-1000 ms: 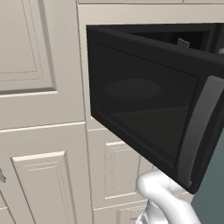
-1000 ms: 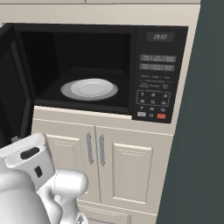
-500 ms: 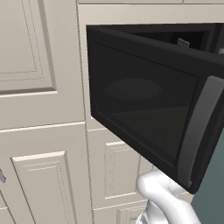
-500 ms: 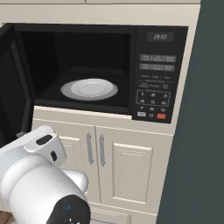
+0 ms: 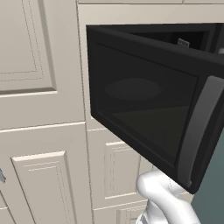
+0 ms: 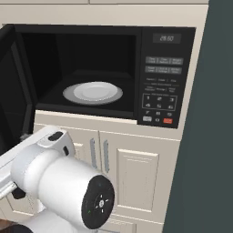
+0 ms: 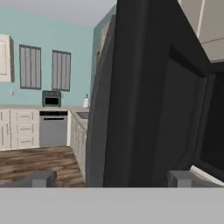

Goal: Pick the corn from the counter and place it in the microwave. Then turn on the microwave.

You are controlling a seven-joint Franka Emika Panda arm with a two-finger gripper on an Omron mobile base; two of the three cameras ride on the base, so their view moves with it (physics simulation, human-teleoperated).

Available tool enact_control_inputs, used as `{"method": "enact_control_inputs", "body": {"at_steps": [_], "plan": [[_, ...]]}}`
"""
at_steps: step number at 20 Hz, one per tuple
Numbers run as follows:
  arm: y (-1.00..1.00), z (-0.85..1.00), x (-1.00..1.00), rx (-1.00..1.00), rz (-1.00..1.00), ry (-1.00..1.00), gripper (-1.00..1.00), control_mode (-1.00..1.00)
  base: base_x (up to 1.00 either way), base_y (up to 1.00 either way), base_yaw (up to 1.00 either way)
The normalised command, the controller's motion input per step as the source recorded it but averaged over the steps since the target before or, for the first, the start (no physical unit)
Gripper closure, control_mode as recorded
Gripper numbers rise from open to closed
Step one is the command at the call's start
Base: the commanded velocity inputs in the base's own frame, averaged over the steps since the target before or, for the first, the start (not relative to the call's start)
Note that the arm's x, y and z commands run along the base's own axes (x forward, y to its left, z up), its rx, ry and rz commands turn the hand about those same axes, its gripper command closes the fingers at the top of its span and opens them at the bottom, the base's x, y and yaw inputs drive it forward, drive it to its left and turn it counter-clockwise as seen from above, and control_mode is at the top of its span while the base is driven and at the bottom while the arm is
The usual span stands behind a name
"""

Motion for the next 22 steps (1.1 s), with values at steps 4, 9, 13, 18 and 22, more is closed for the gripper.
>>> {"method": "enact_control_inputs", "body": {"at_steps": [4,9,13,18,22], "plan": [[0.0,-0.05,0.12,0.0,0.1,0.0,-1.0,-1.0,0.0,0.0,0.0],[0.0,-0.06,0.14,-0.01,0.1,0.0,-1.0,-1.0,0.0,0.0,0.0],[0.0,-0.07,0.16,-0.01,0.1,0.0,-1.0,-1.0,0.0,0.0,0.0],[0.0,-0.09,0.16,-0.01,0.1,0.0,-1.0,-1.0,0.0,0.0,0.0],[0.0,-0.1,0.14,-0.01,0.1,0.0,-1.0,-1.0,0.0,0.0,0.0]]}}
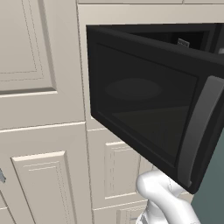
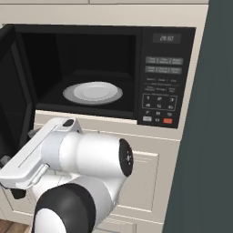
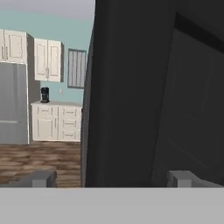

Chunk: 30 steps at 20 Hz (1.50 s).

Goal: Pick the corn from the counter and place it in the microwave. Then turn on the microwave.

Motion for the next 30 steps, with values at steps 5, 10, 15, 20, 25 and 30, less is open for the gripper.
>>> {"method": "enact_control_inputs", "body": {"at_steps": [5,10,15,20,25,30], "plan": [[0.01,-0.11,0.14,-0.01,0.09,0.0,-1.0,-1.0,0.0,0.0,0.0],[0.04,-0.11,0.17,-0.02,0.09,0.0,-1.0,-1.0,0.0,0.0,0.0],[0.05,-0.1,0.18,-0.02,0.08,0.0,-1.0,-1.0,0.0,0.0,0.0],[0.01,-0.07,0.15,-0.01,0.08,0.0,-1.0,-1.0,0.0,0.0,0.0],[0.01,-0.07,0.15,-0.01,0.08,0.0,-1.0,-1.0,0.0,0.0,0.0],[0.09,-0.09,0.17,-0.02,0.07,0.0,-1.0,-1.0,0.0,0.0,0.0]]}}
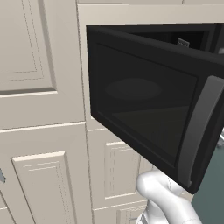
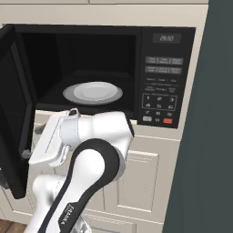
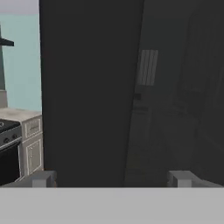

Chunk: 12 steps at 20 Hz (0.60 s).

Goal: Pick the corn from the counter and place it in the microwave. Then turn on the microwave.

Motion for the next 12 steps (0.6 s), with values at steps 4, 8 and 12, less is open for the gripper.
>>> {"method": "enact_control_inputs", "body": {"at_steps": [4,8,12], "plan": [[0.1,-0.08,0.15,-0.01,0.06,0.0,-1.0,-1.0,0.0,0.0,0.0],[0.11,-0.08,0.13,-0.02,0.06,0.0,-1.0,-1.0,0.0,0.0,0.0],[0.1,-0.08,0.09,-0.01,0.06,0.0,-1.0,-1.0,0.0,0.0,0.0]]}}
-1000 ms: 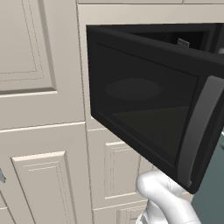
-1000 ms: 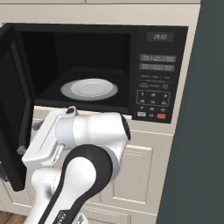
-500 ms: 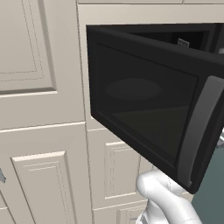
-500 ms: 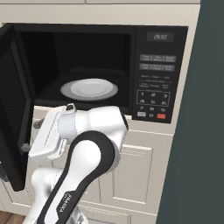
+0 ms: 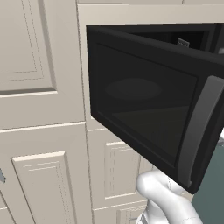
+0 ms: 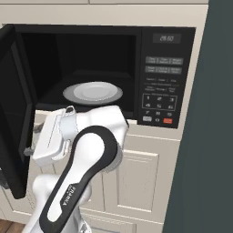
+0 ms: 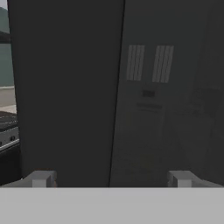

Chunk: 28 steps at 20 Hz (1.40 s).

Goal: Pick the corn from the counter and place it in the microwave. Then turn on the microwave.

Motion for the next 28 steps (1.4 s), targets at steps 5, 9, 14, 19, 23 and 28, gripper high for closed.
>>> {"method": "enact_control_inputs", "body": {"at_steps": [5,9,14,19,23,28], "plan": [[0.1,-0.06,0.04,-0.02,0.05,-0.02,-1.0,-1.0,0.0,0.0,0.0],[0.12,-0.05,0.0,-0.02,0.05,-0.04,-1.0,-1.0,0.0,0.0,0.0],[0.14,-0.06,0.0,-0.01,0.04,-0.04,-1.0,-1.0,0.0,0.0,0.0],[0.14,-0.04,0.0,0.0,0.04,-0.02,-1.0,-1.0,0.0,0.0,0.0],[0.14,-0.05,0.0,0.0,0.03,0.0,-1.0,-1.0,0.0,0.0,0.0],[0.1,-0.06,0.0,0.02,0.02,0.0,-1.0,-1.0,0.0,0.0,0.0]]}}
